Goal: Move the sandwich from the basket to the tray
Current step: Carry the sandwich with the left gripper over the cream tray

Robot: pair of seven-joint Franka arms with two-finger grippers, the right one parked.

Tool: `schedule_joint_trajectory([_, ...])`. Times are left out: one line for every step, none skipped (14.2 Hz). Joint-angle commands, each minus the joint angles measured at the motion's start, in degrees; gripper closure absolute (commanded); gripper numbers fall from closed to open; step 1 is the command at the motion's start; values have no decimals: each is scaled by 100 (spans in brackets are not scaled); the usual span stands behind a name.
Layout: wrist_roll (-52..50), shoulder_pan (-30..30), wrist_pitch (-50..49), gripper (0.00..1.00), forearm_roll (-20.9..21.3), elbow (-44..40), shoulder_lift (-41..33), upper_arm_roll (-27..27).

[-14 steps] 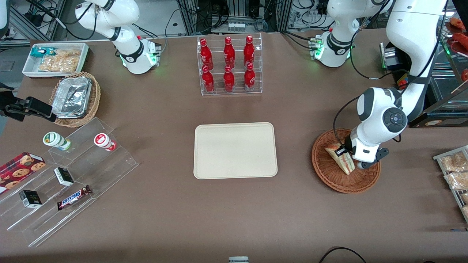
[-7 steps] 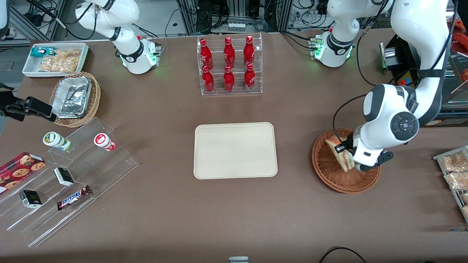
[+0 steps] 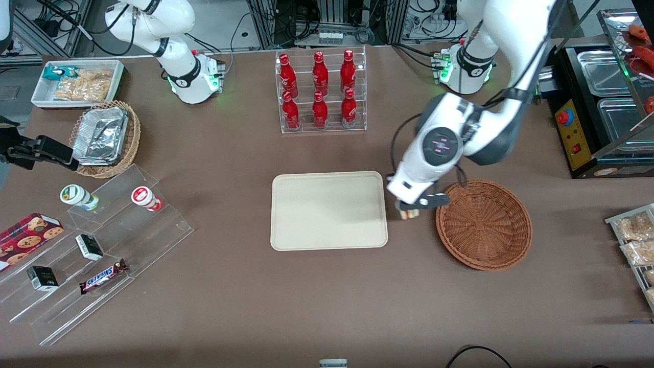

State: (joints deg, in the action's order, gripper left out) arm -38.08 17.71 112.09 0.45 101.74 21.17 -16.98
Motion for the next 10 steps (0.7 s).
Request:
schedule_joint_trajectory([-94,538,49,77,-36,-916,842,-7])
schedule_joint_trajectory([-286,723,154,77,-27,-1102,1054,-7])
schedule_joint_trajectory([-567,873,338,77,-10,-1174,1213,-7])
schedule_joint_trajectory([-787,1040,688,77,-1,-1279,1388,-7])
schedule_joint_trajectory([-815,1120,987,76,-10,-1323,1538,-7])
schedule_joint_trajectory([-816,1156,1233,75,-18,-1341,1670,-16])
schedule_joint_trajectory([-798,1199,1401,73,-19,-1376,1741,-16])
schedule_joint_trajectory([-798,1235,1438,73,-10,-1385,1785,-16])
schedule_joint_trajectory([-798,1278,1438,72,-10,-1411,1803,-16])
schedule_joint_trajectory([-781,1296,1438,70,-10,-1420,1864,-16])
